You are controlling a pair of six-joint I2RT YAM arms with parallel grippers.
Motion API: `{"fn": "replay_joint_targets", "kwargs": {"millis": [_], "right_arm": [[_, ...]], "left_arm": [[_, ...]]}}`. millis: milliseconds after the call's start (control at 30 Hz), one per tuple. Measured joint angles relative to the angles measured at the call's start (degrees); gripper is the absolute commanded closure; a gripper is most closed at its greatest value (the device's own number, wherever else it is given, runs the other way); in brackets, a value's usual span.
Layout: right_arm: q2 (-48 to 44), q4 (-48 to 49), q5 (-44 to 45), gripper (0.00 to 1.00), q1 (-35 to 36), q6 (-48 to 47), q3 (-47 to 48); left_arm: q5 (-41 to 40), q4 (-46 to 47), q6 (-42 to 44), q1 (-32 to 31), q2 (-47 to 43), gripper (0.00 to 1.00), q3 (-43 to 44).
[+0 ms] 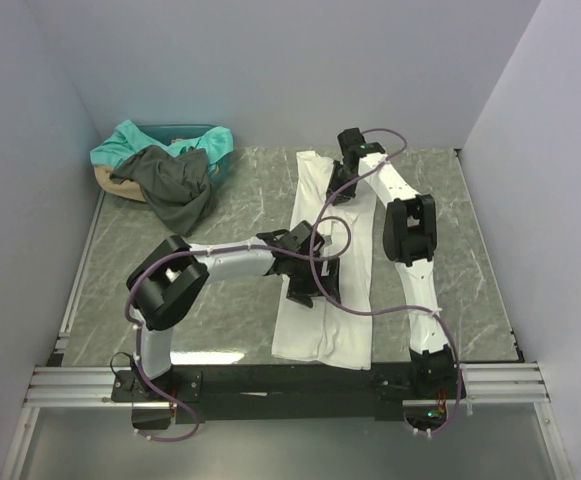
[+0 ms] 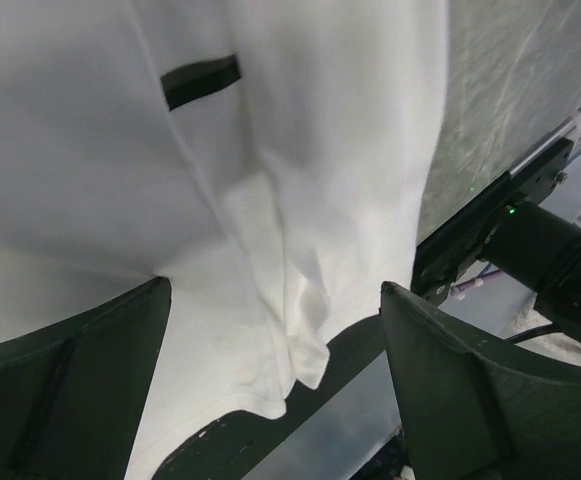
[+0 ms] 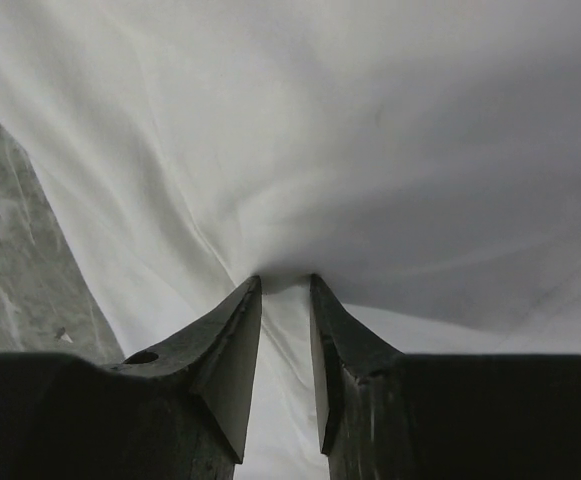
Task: Fold and stack the t-shirts
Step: Fold the tshirt
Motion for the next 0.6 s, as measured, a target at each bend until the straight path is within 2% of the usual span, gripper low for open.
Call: {"fn": "replay_joint_targets", "kwargs": {"millis": [167, 300, 433, 600], "right_arm": [[-0.9, 0.9, -0.7, 0.62, 0.5, -0.2, -0.5], [-7.1, 1.0, 0.1, 0.62, 0.4, -0.2, -4.7], [-22.3, 1.9, 1.8, 0.61, 0.4, -0.3, -15.0], [-45.7, 4.6, 2.9, 0.62, 0.3, -0.1, -32.2]], "left_arm": [[-4.3, -4.7, 2.5, -0.1, 0.0, 0.07, 7.0], [-9.1, -7.8, 4.7, -0.1, -4.3, 0.07, 8.2], [-13.4, -9.9, 6.0, 0.0, -13.2, 0.06, 3.0], [-16.6, -12.3, 5.9, 0.5, -24.3, 0.07, -8.9]]}}
